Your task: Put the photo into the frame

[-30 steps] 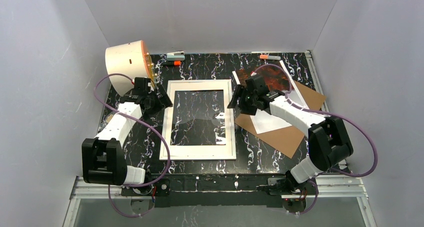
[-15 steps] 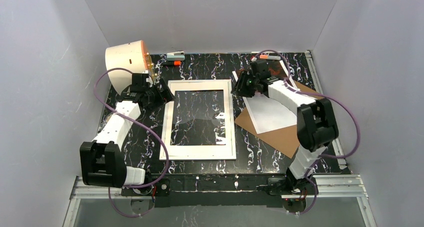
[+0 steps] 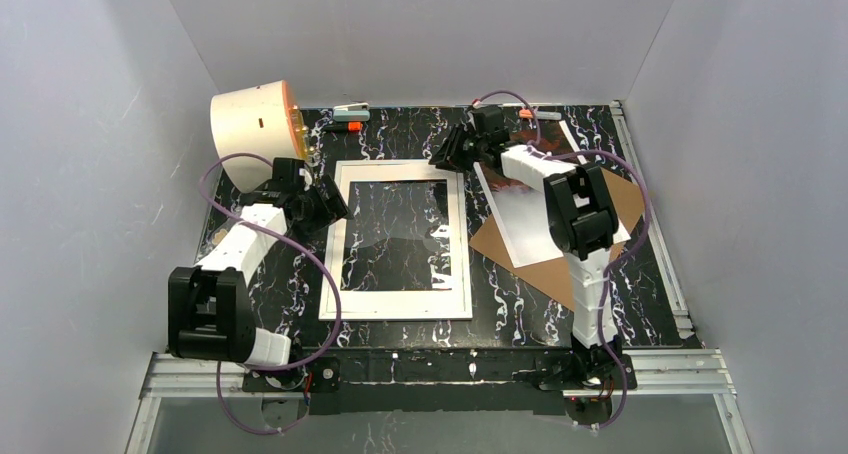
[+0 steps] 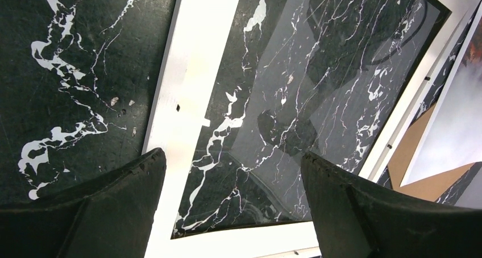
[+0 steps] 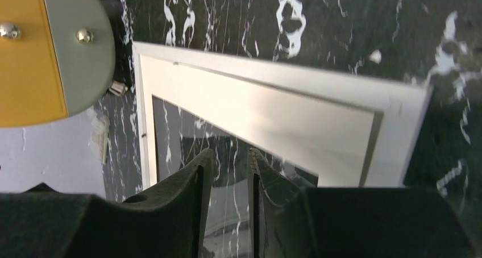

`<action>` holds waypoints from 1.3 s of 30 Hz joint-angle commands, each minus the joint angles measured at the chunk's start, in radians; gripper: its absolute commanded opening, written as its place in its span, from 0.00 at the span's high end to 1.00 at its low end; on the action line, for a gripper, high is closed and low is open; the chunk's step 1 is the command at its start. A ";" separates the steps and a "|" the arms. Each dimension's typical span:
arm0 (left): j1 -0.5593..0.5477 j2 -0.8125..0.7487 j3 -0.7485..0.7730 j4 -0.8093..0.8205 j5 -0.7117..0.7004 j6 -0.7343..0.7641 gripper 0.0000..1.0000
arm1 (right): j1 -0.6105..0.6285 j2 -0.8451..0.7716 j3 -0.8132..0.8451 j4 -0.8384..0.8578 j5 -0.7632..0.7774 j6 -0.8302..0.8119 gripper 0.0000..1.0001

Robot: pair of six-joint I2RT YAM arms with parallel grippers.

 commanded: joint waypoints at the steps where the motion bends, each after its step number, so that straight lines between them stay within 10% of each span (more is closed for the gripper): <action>1: 0.001 0.010 -0.008 0.008 0.031 -0.004 0.14 | 0.004 0.087 0.117 0.051 -0.020 0.025 0.64; 27: -0.003 0.044 0.078 0.020 0.113 -0.015 0.14 | -0.007 0.020 0.239 -0.185 0.077 -0.129 0.61; 39: -0.207 0.069 0.194 0.053 0.084 -0.102 0.13 | -0.243 -0.412 -0.226 -0.450 0.412 -0.141 0.27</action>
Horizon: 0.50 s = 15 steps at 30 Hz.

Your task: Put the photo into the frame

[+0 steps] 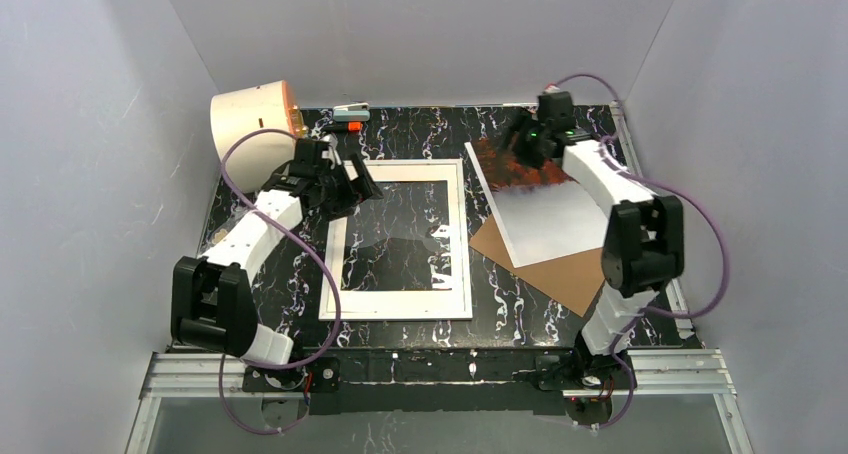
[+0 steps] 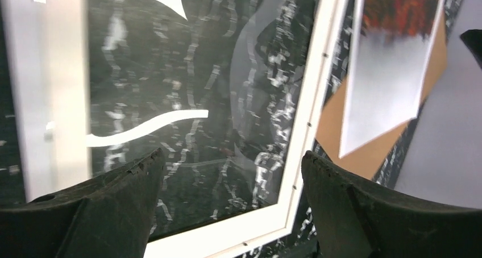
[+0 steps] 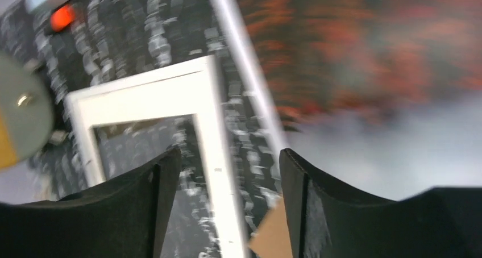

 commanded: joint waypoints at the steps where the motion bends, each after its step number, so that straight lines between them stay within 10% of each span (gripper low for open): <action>1: -0.111 0.029 0.068 0.014 -0.002 -0.047 0.12 | -0.130 -0.105 -0.140 -0.192 0.227 0.002 0.22; 6: -0.245 0.101 0.117 0.060 0.002 -0.092 0.12 | -0.216 -0.186 -0.253 -0.295 0.369 -0.007 0.05; 15: -0.475 0.278 0.247 0.129 -0.008 -0.147 0.12 | -0.256 -0.181 -0.372 -0.356 0.323 -0.014 0.02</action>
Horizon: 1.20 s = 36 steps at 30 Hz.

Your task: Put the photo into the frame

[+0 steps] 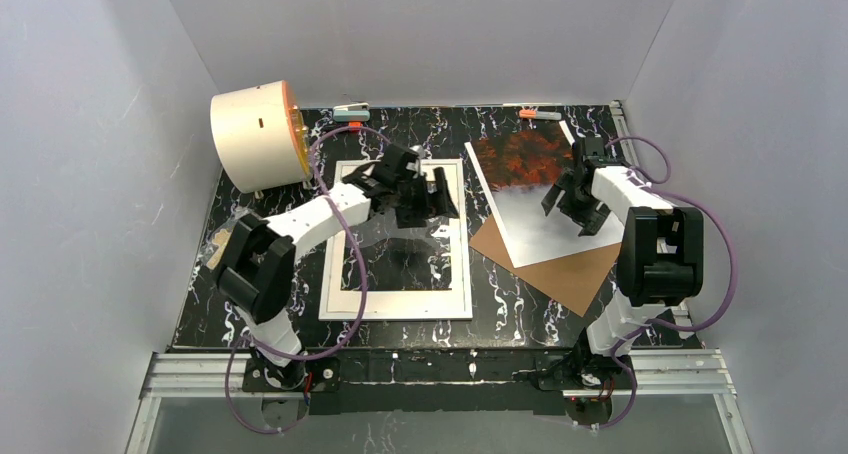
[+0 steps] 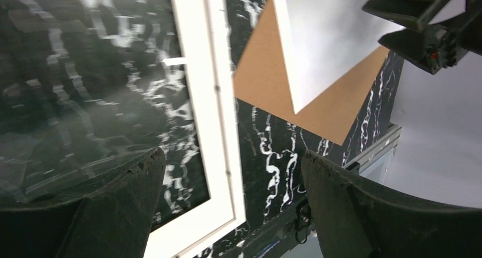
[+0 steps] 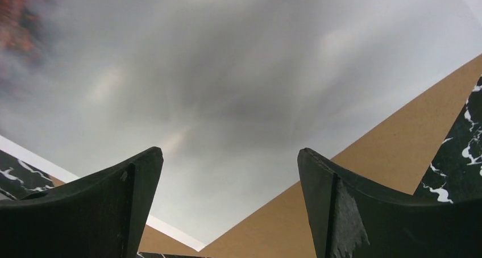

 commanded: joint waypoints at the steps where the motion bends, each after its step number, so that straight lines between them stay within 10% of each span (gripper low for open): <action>1: -0.098 0.064 0.094 0.042 -0.010 -0.031 0.12 | -0.008 -0.036 -0.054 -0.027 -0.023 -0.009 0.02; 24: -0.301 0.487 0.300 0.377 -0.054 -0.166 0.37 | -0.012 -0.083 -0.154 0.124 -0.500 -0.029 0.41; 36: -0.303 0.533 0.323 0.270 -0.116 -0.112 0.38 | -0.022 0.009 0.033 0.063 -0.206 0.013 0.20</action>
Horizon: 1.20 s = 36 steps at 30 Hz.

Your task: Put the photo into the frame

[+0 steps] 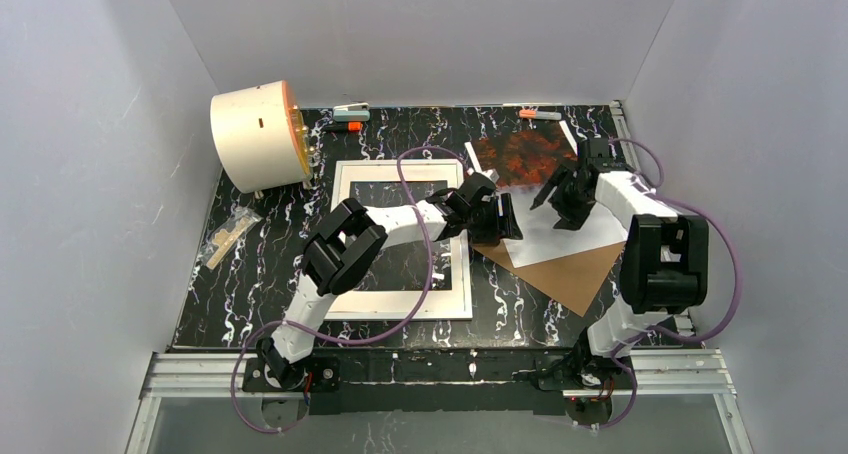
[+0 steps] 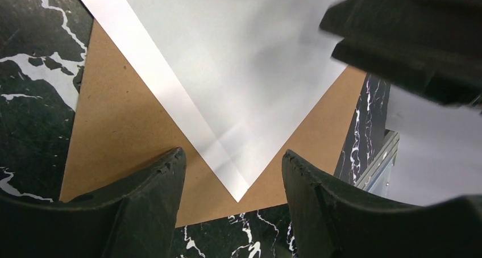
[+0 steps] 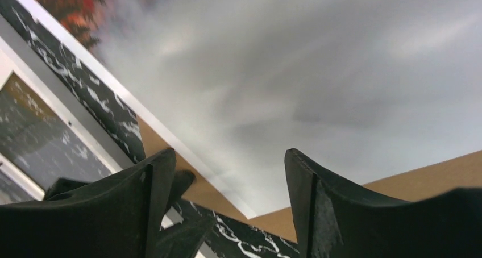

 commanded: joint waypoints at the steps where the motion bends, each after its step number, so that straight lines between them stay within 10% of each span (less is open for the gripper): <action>1: -0.007 0.034 0.055 -0.121 -0.071 0.029 0.38 | -0.006 0.113 0.145 -0.070 0.156 0.002 0.18; 16: 0.036 0.158 0.329 -0.390 -0.300 0.083 0.22 | -0.005 0.250 0.132 -0.102 0.168 -0.032 0.14; 36: 0.114 0.332 0.475 -0.410 -0.120 -0.128 0.21 | -0.006 0.285 0.085 -0.066 0.042 -0.052 0.16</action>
